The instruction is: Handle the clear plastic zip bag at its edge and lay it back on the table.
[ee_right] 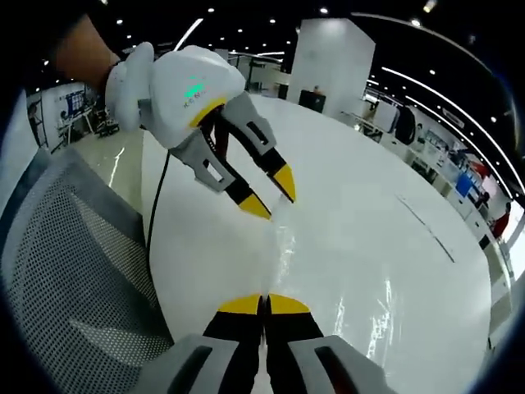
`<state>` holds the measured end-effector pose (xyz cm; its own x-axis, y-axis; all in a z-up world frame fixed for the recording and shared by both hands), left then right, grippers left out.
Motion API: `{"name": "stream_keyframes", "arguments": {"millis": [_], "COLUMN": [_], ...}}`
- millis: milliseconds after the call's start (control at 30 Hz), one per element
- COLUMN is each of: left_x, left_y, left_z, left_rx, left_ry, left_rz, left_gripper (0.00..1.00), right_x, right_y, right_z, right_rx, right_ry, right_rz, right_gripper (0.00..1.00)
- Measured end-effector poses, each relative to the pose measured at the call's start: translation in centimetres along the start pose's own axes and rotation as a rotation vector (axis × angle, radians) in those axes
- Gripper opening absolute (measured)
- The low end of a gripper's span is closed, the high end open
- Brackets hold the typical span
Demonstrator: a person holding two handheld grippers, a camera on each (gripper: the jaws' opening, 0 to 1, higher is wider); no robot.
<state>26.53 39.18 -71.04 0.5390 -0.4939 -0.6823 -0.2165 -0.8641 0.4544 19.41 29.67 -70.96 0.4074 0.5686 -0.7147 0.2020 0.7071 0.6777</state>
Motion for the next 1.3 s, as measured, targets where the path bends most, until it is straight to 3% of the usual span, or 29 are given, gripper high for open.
{"name": "stream_keyframes", "arguments": {"millis": [300, 1300], "left_x": [-0.1, -3.0], "left_y": [-0.1, 0.6], "left_z": [0.1, 0.2], "left_rx": [0.002, -0.164], "left_ry": [-0.01, 0.063], "left_rz": [-0.003, 0.01], "left_gripper": [0.0, 0.0], "right_x": [-0.6, 0.1], "right_y": [0.6, 0.3], "right_z": [0.2, 4.1], "right_rx": [-0.008, 0.023], "right_ry": [-0.02, -0.12], "right_rz": [0.008, -0.017], "right_gripper": [0.0, 0.0]}}
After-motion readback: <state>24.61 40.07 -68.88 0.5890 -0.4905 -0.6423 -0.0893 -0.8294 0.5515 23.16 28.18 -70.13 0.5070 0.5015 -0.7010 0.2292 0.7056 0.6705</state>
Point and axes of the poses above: the point that each gripper's makers call its tool centre point, and the gripper's own axes: x roughly forward along the fingers, z roughly to its right, y roughly out of its top, the point moved 3 cm from there along -x, roughly backward along the fingers, and after that the axes turned 3 degrees about -x, right-handed, at the moved point
